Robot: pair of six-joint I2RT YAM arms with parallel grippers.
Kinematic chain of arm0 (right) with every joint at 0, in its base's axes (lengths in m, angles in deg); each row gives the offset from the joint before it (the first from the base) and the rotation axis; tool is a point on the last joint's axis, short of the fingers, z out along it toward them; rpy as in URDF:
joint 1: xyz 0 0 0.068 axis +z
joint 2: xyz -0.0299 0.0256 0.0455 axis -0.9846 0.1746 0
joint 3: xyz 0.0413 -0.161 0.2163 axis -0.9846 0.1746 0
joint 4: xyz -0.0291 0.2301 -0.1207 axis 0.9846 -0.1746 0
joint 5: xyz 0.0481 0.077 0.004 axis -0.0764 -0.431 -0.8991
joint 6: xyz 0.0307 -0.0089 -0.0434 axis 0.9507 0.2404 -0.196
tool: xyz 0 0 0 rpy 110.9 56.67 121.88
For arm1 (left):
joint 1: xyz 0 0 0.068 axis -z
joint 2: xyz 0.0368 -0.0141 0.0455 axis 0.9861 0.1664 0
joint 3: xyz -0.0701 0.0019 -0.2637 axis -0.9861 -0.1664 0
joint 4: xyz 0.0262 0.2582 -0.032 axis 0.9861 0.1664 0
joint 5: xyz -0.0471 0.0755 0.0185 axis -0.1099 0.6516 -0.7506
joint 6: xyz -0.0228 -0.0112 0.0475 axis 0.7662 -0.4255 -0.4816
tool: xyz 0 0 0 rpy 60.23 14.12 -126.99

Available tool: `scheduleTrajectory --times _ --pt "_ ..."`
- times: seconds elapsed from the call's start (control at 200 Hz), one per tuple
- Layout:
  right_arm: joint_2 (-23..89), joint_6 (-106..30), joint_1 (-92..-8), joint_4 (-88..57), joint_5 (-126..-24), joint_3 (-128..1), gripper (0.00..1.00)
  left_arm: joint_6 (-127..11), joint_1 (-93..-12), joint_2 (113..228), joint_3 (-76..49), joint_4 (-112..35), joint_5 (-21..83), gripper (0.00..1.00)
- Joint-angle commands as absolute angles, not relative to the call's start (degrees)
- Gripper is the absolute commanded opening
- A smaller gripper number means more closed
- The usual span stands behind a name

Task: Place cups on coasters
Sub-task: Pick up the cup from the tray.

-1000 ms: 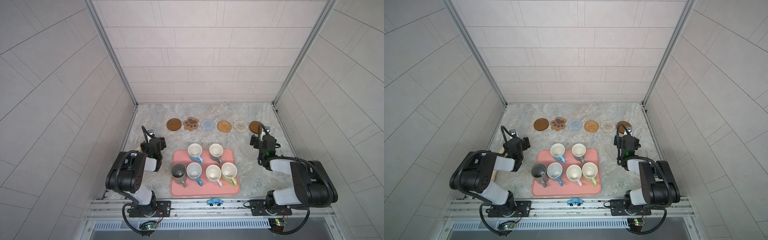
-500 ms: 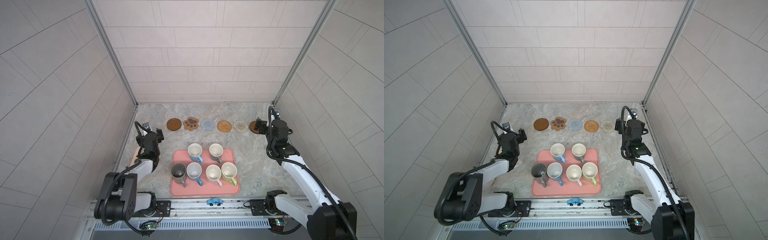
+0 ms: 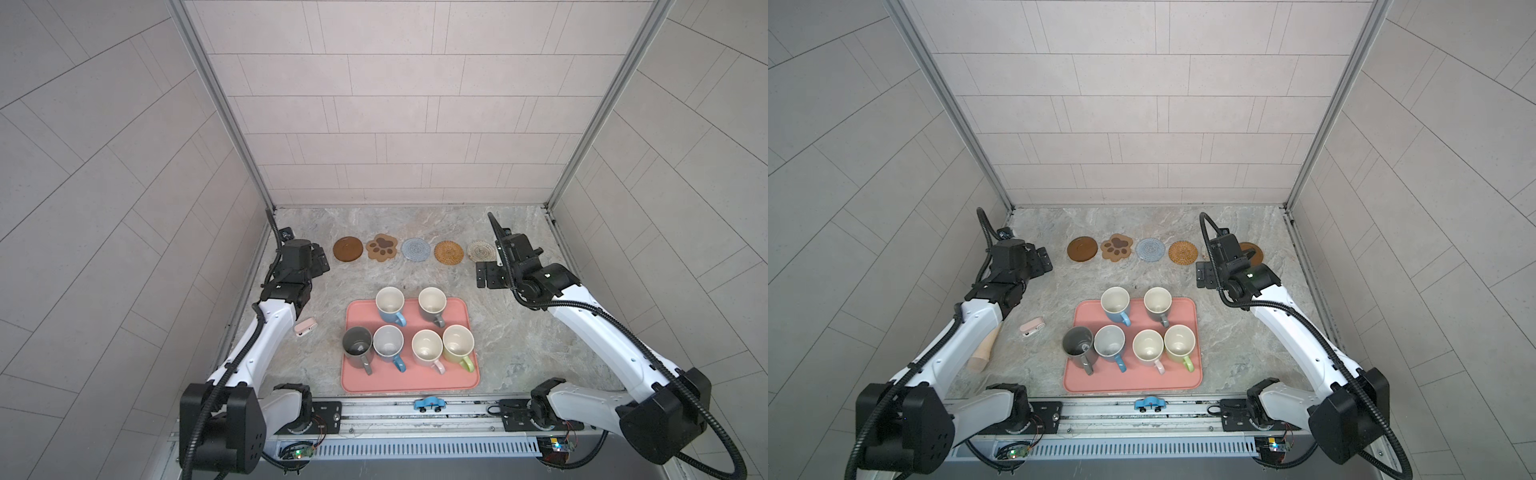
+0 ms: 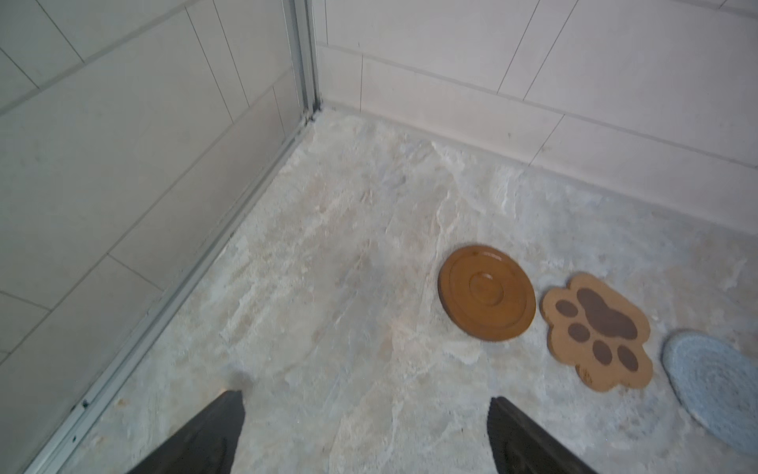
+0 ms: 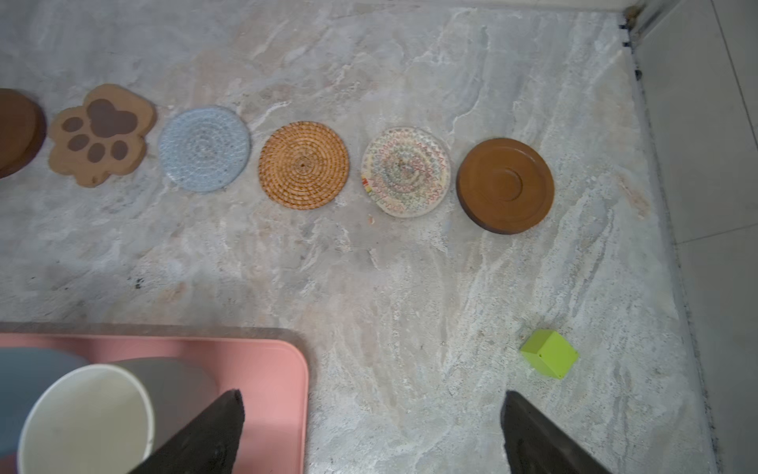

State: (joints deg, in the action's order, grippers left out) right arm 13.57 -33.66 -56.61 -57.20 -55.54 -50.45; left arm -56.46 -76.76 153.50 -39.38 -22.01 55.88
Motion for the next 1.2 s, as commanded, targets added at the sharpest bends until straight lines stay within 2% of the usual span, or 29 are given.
scheduleTrajectory --times 0.0,0.105,0.215,0.595,0.831,1.196 --pt "14.04 -33.96 -53.36 -63.79 -55.68 -51.70 0.98 -54.15 -76.41 151.89 -37.89 -10.46 45.63 1.00" --pt "14.59 -32.26 -52.07 -65.31 -56.92 -52.51 0.95 -49.77 -76.60 149.77 -37.94 -8.70 40.45 1.00" --pt "15.31 -29.56 -50.40 -67.59 -58.78 -53.94 0.93 -46.16 -76.55 148.01 -39.90 -7.74 40.23 1.00" --pt "23.74 -29.25 -39.65 -71.49 -58.66 -58.85 0.83 -45.19 -76.55 141.49 -40.15 -2.88 34.83 1.00" --pt "28.23 -27.87 -35.90 -73.87 -57.32 -60.79 0.80 -45.36 -76.55 138.05 -41.93 -1.43 37.83 1.00" --pt "33.43 -23.26 -30.84 -73.11 -58.57 -58.51 0.75 -43.62 -76.56 137.73 -43.07 -3.68 36.40 1.00"
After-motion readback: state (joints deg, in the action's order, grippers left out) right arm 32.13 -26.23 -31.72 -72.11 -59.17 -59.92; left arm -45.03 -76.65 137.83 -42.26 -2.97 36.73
